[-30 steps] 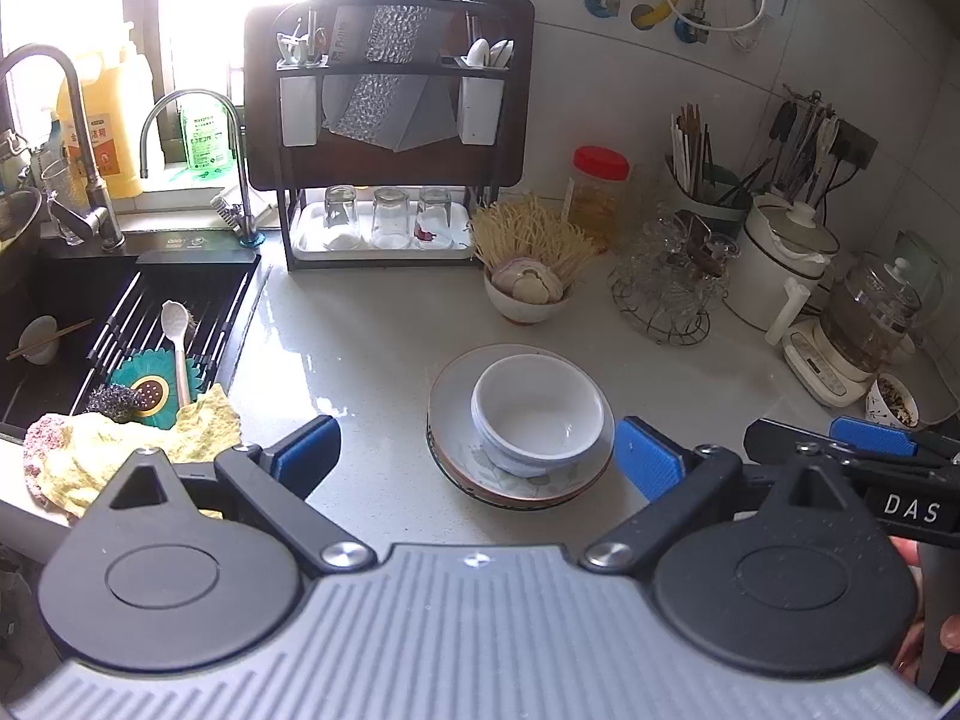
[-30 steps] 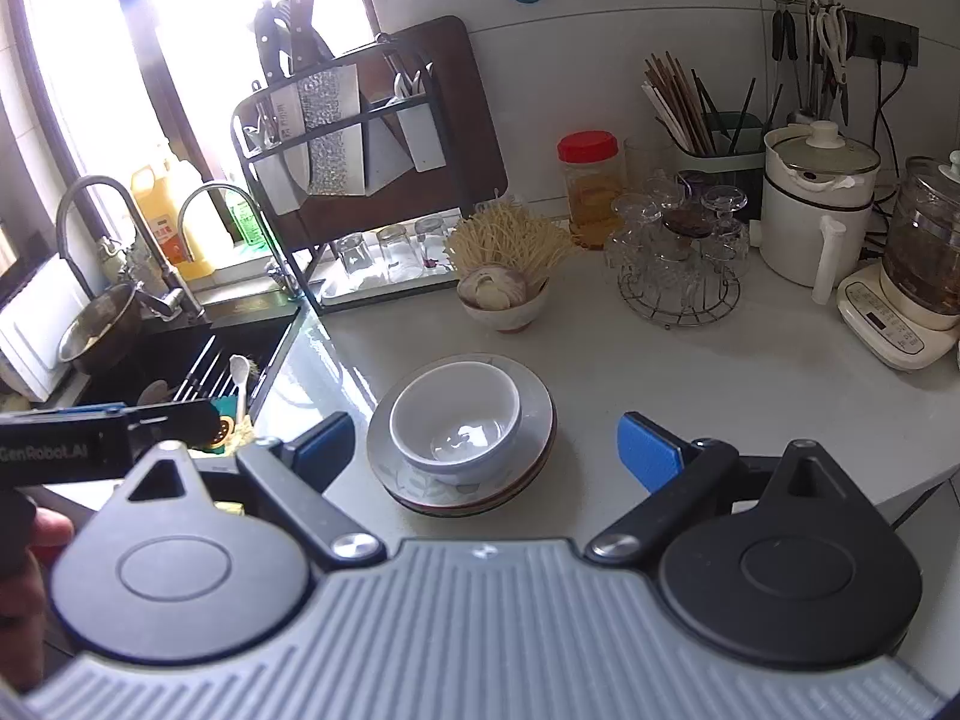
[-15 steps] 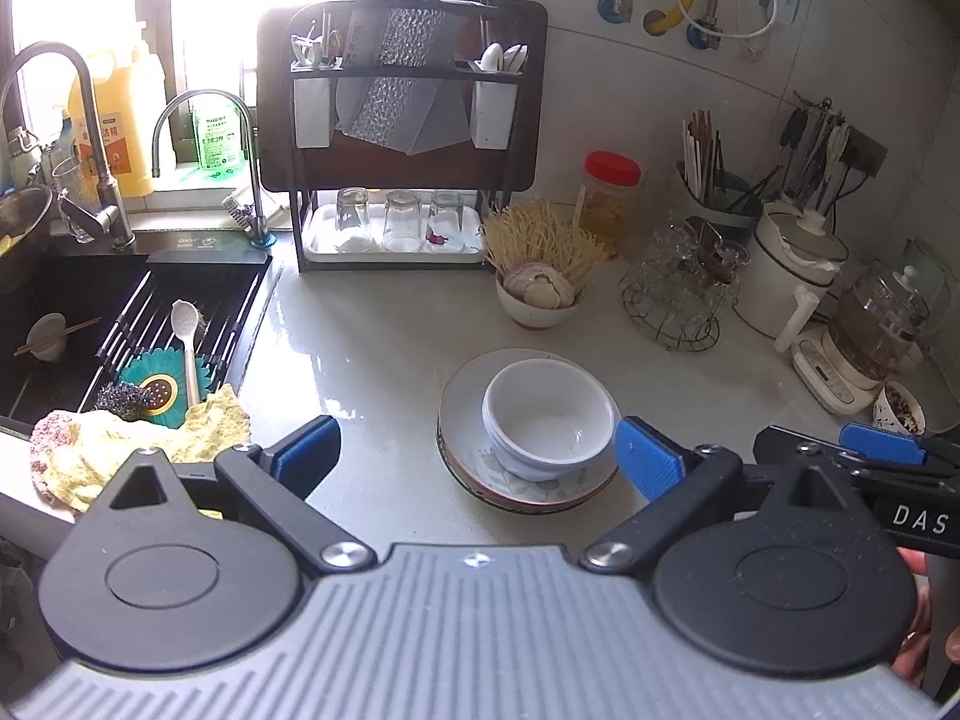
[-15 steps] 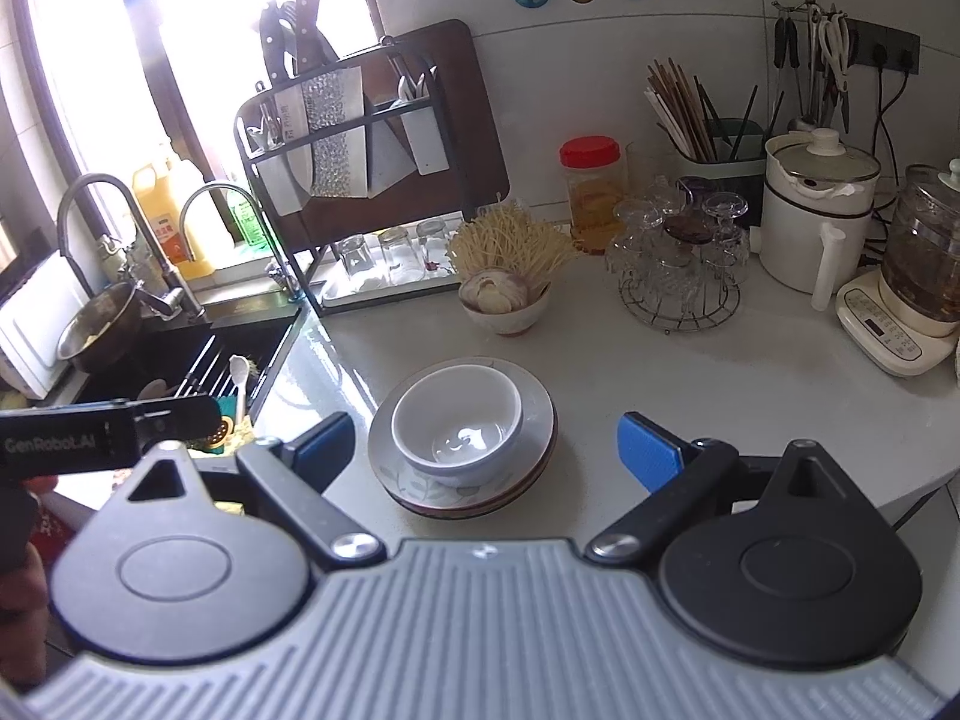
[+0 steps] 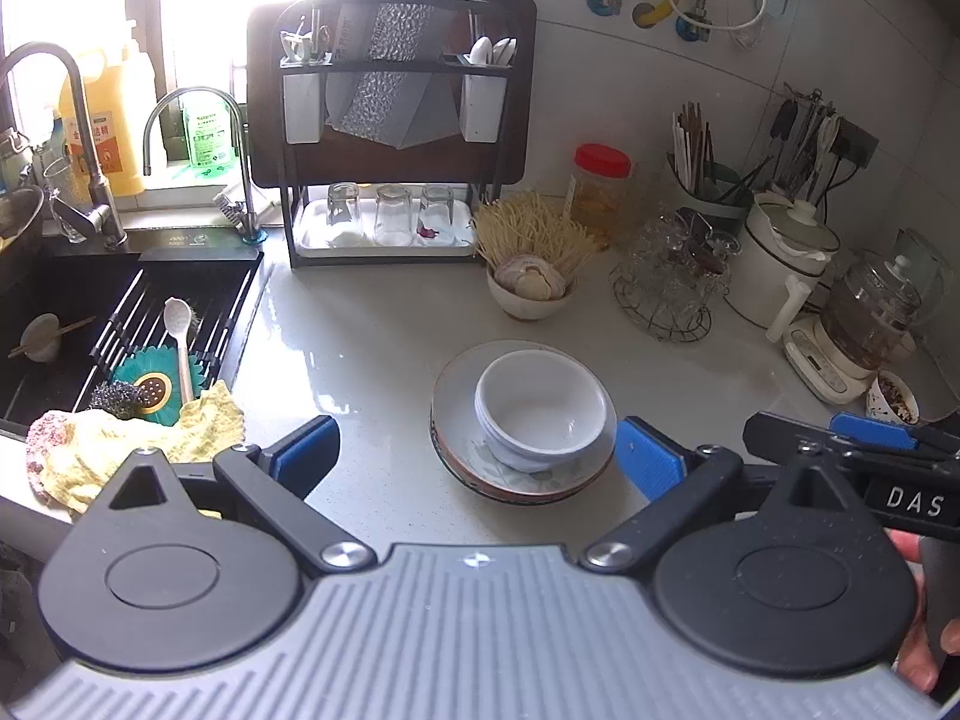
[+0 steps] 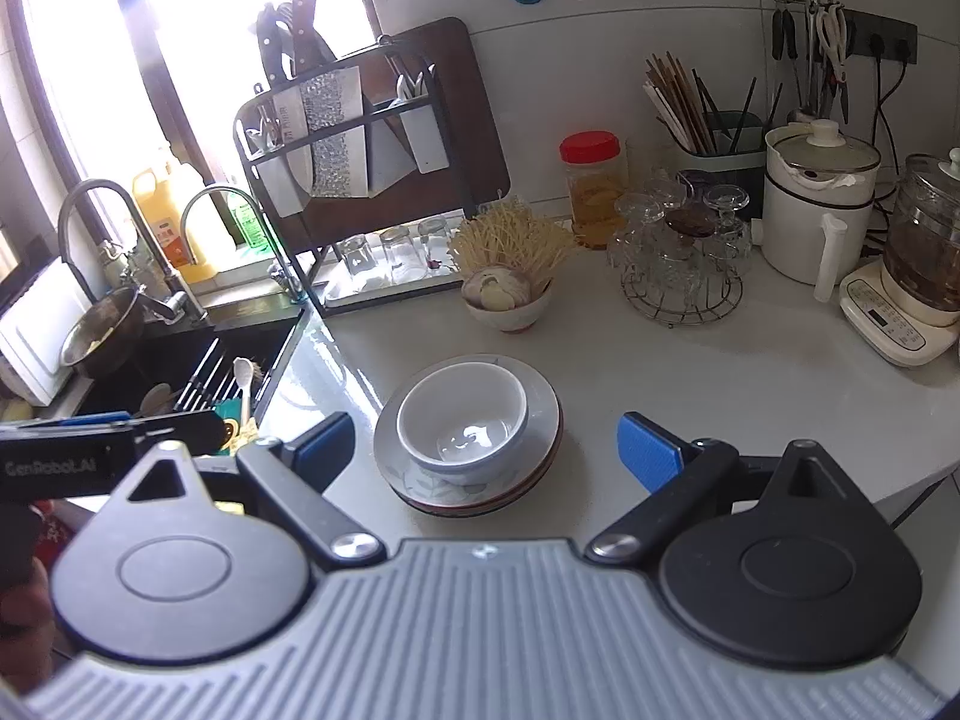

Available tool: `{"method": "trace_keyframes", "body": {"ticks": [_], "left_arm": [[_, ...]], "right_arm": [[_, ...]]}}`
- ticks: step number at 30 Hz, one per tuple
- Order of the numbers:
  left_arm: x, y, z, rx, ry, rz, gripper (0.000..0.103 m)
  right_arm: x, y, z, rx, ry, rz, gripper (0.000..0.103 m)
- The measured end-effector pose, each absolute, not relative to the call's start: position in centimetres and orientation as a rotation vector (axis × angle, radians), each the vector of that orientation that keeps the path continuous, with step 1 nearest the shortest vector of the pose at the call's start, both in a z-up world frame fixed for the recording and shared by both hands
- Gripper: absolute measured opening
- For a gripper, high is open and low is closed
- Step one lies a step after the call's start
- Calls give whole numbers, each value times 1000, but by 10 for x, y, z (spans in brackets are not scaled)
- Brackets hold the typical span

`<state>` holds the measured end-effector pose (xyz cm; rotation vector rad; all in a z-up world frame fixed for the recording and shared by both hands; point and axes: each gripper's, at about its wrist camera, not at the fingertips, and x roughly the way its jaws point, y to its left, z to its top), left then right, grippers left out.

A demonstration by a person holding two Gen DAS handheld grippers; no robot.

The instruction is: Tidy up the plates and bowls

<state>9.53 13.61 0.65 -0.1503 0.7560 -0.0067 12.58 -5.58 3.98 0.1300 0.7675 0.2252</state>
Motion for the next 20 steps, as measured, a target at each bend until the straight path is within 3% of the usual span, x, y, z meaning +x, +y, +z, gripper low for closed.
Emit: {"method": "trace_keyframes", "body": {"ticks": [20], "left_arm": [[105, 145, 6, -136, 772, -4, 100]], "right_arm": [[129, -57, 37, 156, 779, 220, 96]]}}
